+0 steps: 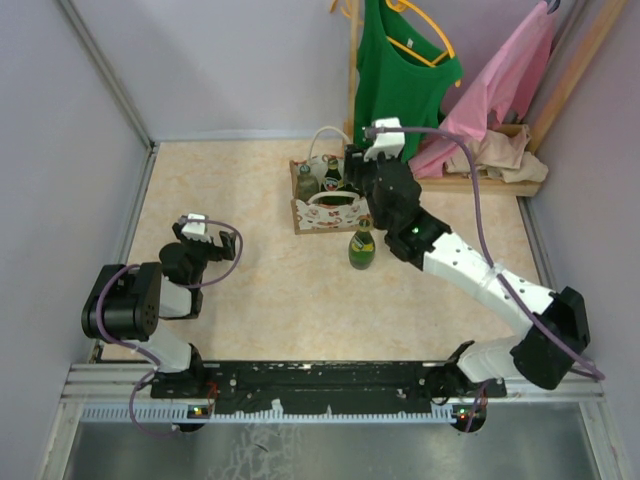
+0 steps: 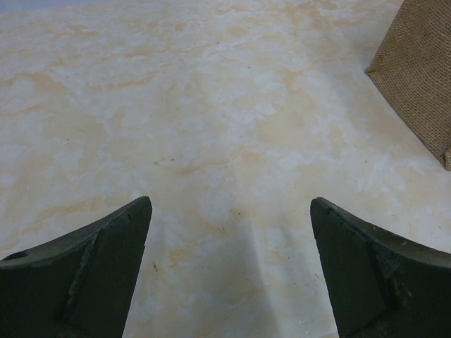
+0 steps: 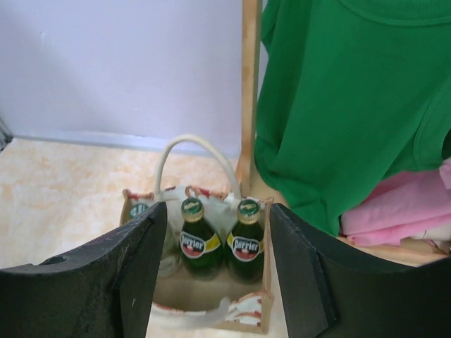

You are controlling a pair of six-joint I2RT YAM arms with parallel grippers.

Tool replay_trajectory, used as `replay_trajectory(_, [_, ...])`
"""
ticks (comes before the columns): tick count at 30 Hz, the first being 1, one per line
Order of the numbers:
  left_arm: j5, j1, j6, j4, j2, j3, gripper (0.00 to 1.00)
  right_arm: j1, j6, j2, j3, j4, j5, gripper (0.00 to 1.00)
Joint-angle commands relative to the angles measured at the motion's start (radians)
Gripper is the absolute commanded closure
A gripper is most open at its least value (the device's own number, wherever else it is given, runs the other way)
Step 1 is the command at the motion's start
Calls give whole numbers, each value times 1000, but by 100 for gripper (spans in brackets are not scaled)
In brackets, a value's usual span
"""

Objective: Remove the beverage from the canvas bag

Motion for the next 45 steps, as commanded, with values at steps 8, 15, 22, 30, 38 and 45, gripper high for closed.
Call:
replay_trajectory(8, [-2,-6,9,8,1,14,0,-186,85,266,343,-178,-122,41])
replay_trajectory(15, [-3,-6,8,8,1,14,0,-243,101,437,481,-275,-215,41])
replay_trajectory(22, [-4,-5,9,7,1,14,0,-274,128,529,506,-315,-261,39])
replay_trajectory(30, [-4,-5,8,7,1,14,0,-281,127,576,505,-313,-278,38])
replay_trajectory(38, [-2,-5,9,8,1,14,0,-281,140,600,492,-314,-283,40])
replay_trajectory(45, [-3,-7,8,8,1,14,0,-281,140,612,476,-304,-293,46])
